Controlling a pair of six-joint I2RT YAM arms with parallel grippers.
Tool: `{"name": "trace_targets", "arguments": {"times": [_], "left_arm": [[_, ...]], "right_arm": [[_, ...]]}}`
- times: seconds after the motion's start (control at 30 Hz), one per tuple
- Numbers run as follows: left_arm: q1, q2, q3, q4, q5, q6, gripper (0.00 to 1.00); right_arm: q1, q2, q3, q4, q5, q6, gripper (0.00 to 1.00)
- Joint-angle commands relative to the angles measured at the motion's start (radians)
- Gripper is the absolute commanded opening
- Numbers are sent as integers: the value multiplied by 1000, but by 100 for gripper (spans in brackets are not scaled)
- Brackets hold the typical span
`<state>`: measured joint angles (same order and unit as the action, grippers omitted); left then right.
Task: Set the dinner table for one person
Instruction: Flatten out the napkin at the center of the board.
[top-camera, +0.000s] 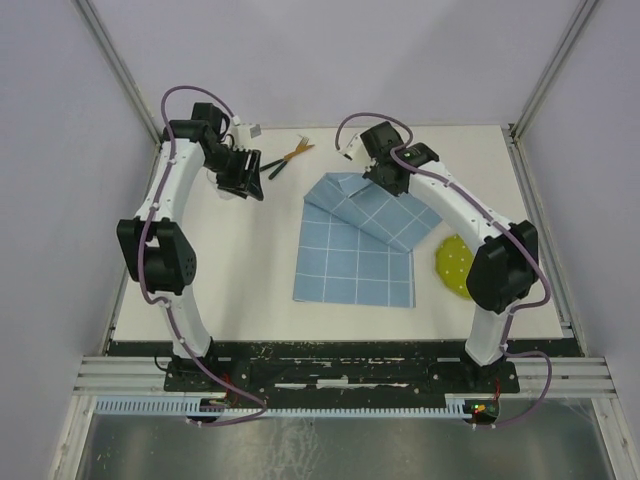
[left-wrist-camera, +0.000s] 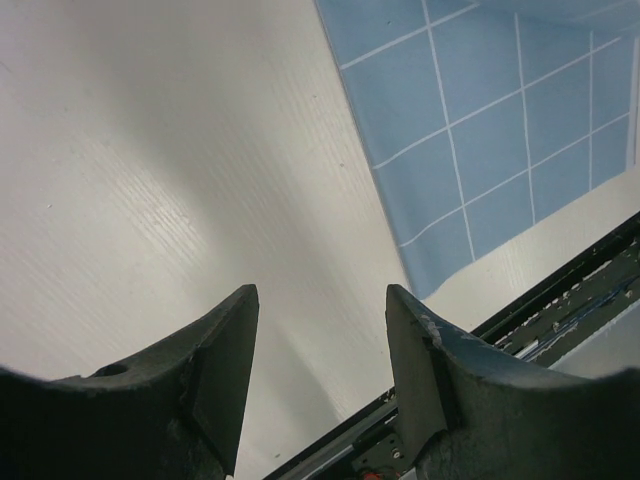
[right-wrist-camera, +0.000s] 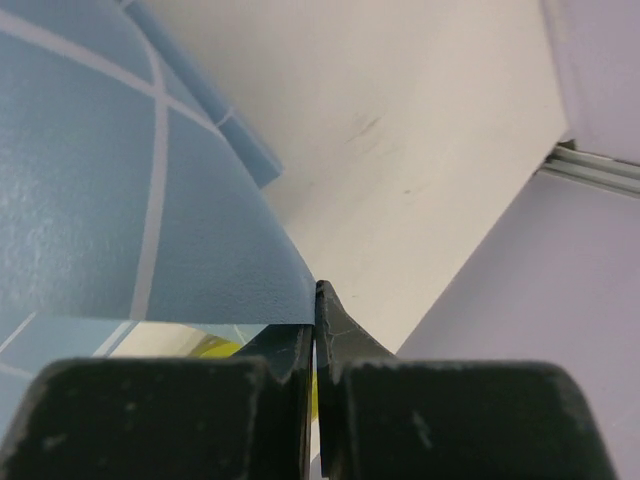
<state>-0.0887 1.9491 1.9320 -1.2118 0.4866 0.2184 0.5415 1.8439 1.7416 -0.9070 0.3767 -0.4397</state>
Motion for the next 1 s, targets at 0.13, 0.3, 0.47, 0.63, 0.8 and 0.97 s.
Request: {"name": "trace_targets", "arguments": {"times": [0.13, 0.3, 0.47, 0.63, 0.8, 0.97], "left_arm": [[5, -133, -85, -57, -54, 104, 60], [5, -155, -125, -57, -63, 95, 59], [5, -167, -168, -59, -77, 102, 59], [5, -184, -221, -61, -58, 111, 59], [4, -177, -229, -67, -52, 114, 59], [5, -167, -234, -73, -40, 119, 58]], "right_arm": [[-68, 82, 104, 364, 174, -81, 2], [-88, 142, 120, 572, 254, -133, 1], [-115, 246, 259, 634, 317, -138, 2], [-141, 319, 303, 729, 351, -148, 2], [-151, 404, 338, 900, 394, -235, 2], [-162, 499, 374, 1039, 414, -316, 2]]}}
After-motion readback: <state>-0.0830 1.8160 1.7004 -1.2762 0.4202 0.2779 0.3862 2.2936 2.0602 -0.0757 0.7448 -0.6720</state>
